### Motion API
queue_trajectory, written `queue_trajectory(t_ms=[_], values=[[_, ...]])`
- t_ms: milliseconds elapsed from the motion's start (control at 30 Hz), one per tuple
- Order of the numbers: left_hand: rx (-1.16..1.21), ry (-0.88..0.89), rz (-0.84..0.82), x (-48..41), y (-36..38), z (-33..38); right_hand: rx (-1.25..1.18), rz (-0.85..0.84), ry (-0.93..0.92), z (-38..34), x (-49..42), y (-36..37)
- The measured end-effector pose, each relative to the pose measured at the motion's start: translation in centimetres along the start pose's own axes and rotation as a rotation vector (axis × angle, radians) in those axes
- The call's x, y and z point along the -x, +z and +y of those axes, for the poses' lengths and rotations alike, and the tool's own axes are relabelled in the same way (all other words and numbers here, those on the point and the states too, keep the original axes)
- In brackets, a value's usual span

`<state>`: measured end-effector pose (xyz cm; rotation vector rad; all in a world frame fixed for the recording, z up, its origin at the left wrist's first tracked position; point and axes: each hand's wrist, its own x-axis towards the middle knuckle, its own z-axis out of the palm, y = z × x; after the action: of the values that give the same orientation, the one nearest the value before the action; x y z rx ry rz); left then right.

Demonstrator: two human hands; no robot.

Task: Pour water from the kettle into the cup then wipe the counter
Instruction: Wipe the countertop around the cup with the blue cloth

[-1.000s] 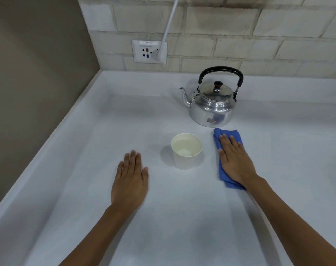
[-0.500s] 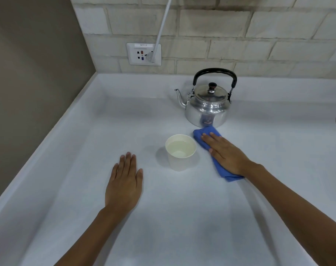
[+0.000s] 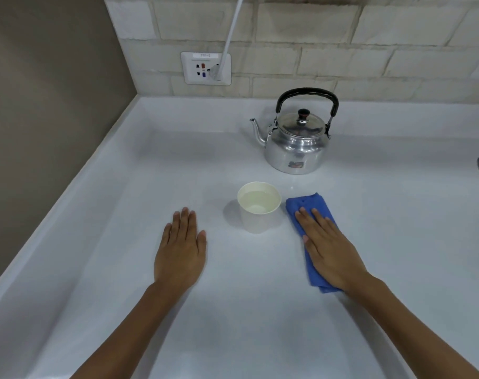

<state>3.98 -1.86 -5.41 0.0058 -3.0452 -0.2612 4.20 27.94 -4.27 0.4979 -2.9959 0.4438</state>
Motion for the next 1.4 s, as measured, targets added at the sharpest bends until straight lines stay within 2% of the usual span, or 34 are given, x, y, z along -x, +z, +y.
queue_trajectory(t_ms=[100, 233, 300, 467, 567, 667, 800, 900, 1000, 1067, 1233, 1300, 1400], values=[[0.013, 0.002, -0.015, 0.1, -0.1, -0.1, -0.022, -0.013, 0.062, 2.4, 1.2, -1.4], [0.026, 0.001, -0.028, 0.0, -0.1, -0.1, -0.036, 0.032, 0.332, 4.6, 1.1, -2.4], [0.024, -0.002, -0.027, 0.0, -0.1, 0.0, 0.01, 0.043, 0.379, 3.7, 1.2, -2.0], [0.028, -0.004, -0.024, 0.0, 0.0, 0.1, 0.082, 0.012, 0.363, -1.5, 2.8, -0.6], [0.016, -0.005, -0.015, -0.1, 0.1, 0.1, 0.058, 0.047, 0.344, -5.6, 4.1, -0.1], [0.017, -0.003, -0.012, -0.2, 0.1, 0.0, 0.072, 0.093, 0.286, -9.5, 4.9, 0.7], [0.007, 0.0, -0.028, -0.1, 0.0, 0.1, 0.048, 0.073, 0.211, -11.8, 5.0, 1.4], [-0.009, 0.004, -0.078, 0.0, -0.9, 0.2, -0.185, 0.031, 0.224, -10.1, 3.5, 0.6], [0.042, 0.047, -0.048, 1.3, -2.3, 1.6, -0.303, 0.157, 0.344, -6.1, 1.5, -1.2], [0.124, 0.156, 0.031, 3.2, -3.1, 3.9, -0.272, 0.185, 0.401, -3.4, 0.2, -2.3], [0.306, 0.479, 0.091, 6.8, -3.0, 11.5, -0.109, 0.034, 0.409, 0.1, -1.4, -1.3], [0.195, 0.522, 0.043, 7.1, -2.6, 14.1, -0.041, 0.018, 0.397, 0.3, -1.4, -0.5], [0.043, 0.441, -0.067, 6.9, -0.8, 15.9, 0.036, 0.028, 0.386, 0.7, -1.4, 0.1]])
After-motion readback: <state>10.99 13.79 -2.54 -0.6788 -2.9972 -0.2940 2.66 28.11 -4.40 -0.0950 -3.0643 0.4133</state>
